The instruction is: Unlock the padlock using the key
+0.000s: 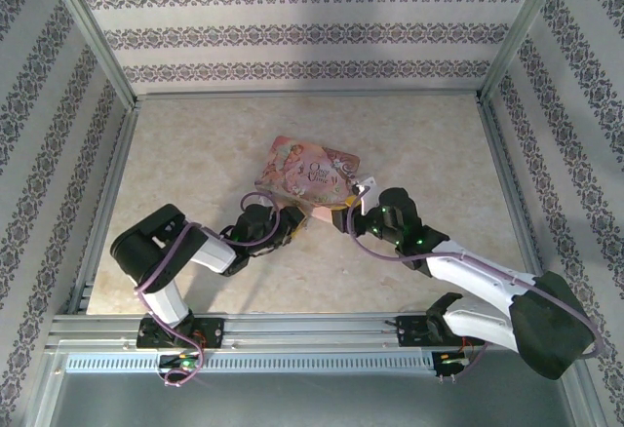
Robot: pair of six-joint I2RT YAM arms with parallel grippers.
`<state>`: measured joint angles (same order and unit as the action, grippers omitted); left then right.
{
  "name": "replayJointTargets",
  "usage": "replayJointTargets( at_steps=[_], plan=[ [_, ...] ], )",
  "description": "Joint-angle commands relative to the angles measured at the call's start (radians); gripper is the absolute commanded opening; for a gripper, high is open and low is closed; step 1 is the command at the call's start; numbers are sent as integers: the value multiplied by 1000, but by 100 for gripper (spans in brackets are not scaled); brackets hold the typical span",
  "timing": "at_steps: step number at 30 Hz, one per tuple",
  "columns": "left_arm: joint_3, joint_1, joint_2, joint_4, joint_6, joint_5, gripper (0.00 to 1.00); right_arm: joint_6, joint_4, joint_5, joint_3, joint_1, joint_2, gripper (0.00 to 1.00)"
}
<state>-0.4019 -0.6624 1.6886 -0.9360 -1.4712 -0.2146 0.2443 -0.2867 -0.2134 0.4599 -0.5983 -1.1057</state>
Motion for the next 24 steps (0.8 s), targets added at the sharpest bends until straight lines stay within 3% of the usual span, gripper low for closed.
replayJointTargets(
  at_steps=[1, 6, 8, 9, 14, 16, 19, 24],
  plan=[
    [26, -16, -102, 112, 51, 41, 46, 76, 45, -72, 59, 23, 7, 58],
    [32, -15, -335, 417, 143, 126, 53, 130, 124, -112, 130, 44, -6, 68],
    [26, -14, -465, 582, 195, 190, 57, 136, 174, -106, 154, 55, -12, 83],
    [16, -13, -524, 661, 223, 220, 60, 138, 187, -103, 158, 61, -14, 98],
    [-56, 46, -780, 1002, 386, 345, 74, 173, 205, -92, 145, 107, -22, 99],
    [-63, 116, -826, 1020, 432, 300, 77, 192, 205, -86, 139, 122, -26, 98],
    [-87, 253, -814, 999, 489, 143, 80, 219, 202, -89, 140, 142, -34, 99],
    [-219, 437, -635, 1001, 653, -151, 82, 289, 197, -174, 163, 187, -98, 98]
  ],
)
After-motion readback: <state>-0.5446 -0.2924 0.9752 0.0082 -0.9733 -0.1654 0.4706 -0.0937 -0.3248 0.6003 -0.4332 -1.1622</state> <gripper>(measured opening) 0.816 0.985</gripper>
